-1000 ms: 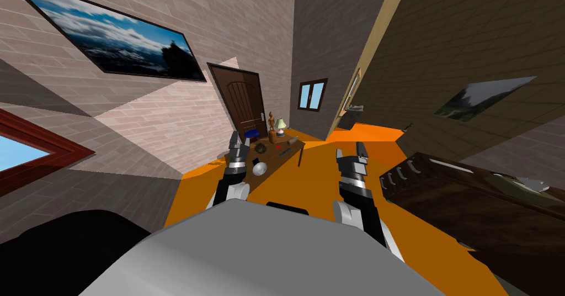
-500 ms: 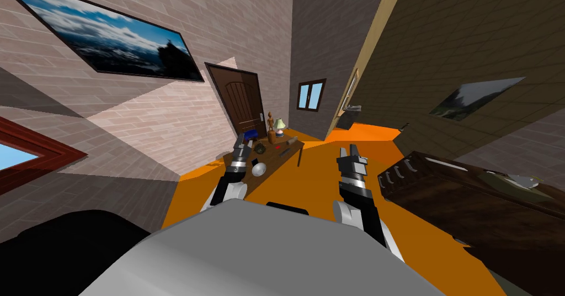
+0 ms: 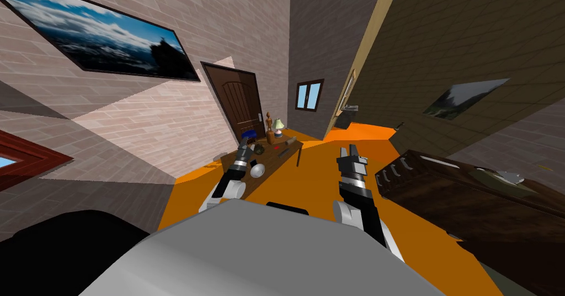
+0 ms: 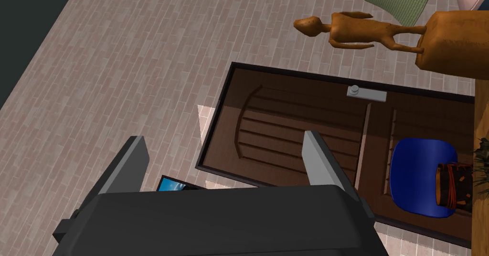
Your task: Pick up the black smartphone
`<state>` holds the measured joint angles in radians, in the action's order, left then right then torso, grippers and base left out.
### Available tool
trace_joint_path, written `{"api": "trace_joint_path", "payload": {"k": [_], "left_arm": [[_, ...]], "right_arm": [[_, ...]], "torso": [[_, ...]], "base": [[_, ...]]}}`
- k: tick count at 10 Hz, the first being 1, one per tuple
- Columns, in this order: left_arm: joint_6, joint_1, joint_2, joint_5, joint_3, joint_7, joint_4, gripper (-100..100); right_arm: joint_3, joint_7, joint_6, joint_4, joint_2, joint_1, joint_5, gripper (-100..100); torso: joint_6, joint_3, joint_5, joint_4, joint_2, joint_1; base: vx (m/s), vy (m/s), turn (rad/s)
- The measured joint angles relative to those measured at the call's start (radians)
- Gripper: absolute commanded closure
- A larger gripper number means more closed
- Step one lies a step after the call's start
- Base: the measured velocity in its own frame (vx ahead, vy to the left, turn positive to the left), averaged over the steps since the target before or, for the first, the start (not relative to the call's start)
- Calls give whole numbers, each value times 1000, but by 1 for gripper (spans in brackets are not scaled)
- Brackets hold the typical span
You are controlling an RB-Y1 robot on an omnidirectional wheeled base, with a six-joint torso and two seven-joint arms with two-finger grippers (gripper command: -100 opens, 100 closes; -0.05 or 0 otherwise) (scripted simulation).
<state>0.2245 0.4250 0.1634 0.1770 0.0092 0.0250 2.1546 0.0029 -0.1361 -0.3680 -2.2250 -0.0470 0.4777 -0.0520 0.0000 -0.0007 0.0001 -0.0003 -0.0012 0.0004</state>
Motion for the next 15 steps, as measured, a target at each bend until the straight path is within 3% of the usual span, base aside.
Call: {"api": "trace_joint_path", "payload": {"k": [5, 7, 15], "left_arm": [[-155, -50, 46, 61, 29, 63, -65, -100], [-213, -86, 78, 99, 49, 101, -124, -100], [-436, -141, 133, 186, 85, 195, -224, -100]], "right_arm": [[0, 0, 0, 0, 0, 0, 0, 0], [0, 0, 0, 0, 0, 0, 0, 0], [0, 0, 0, 0, 0, 0, 0, 0]], "torso": [[0, 0, 0, 0, 0, 0], [0, 0, 0, 0, -1, 0], [0, 0, 0, 0, 0, 0]], "base": [[17, 4, -39], [23, 6, -49], [15, 3, -40]]}}
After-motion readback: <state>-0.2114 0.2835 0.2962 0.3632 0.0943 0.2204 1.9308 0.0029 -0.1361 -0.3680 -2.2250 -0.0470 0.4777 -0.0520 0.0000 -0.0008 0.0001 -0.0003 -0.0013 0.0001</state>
